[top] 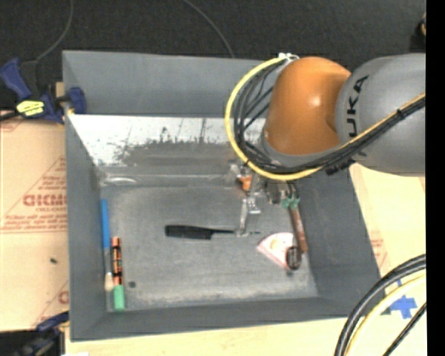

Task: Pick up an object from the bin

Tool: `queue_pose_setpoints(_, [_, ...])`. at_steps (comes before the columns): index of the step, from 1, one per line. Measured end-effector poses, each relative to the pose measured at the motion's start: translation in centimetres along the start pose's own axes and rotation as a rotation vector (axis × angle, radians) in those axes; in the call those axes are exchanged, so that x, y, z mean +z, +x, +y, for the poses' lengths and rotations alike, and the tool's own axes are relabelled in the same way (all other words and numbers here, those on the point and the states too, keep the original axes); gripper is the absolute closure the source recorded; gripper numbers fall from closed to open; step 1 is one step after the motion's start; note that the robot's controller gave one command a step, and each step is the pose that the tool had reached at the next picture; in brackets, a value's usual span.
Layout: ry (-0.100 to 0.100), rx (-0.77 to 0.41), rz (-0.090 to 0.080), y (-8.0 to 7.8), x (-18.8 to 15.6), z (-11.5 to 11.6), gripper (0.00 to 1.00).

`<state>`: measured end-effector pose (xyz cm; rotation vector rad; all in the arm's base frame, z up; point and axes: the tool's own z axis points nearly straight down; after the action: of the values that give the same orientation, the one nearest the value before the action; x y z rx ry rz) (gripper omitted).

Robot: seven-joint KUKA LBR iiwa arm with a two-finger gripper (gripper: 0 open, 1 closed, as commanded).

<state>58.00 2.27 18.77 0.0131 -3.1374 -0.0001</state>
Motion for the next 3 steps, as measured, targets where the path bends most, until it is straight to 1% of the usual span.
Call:
queue_pose_setpoints(1, [0.000,0.001,-0.009,-0.2,-0.5,0.0,0.00])
queue_pose_setpoints(2, [-0.002,0.040,0.003,-0.5,12.2,6.9,0.00])
queue_pose_setpoints(3, [-0.002,0.245,-0.011,1.1,11.7,2.2,0.00])
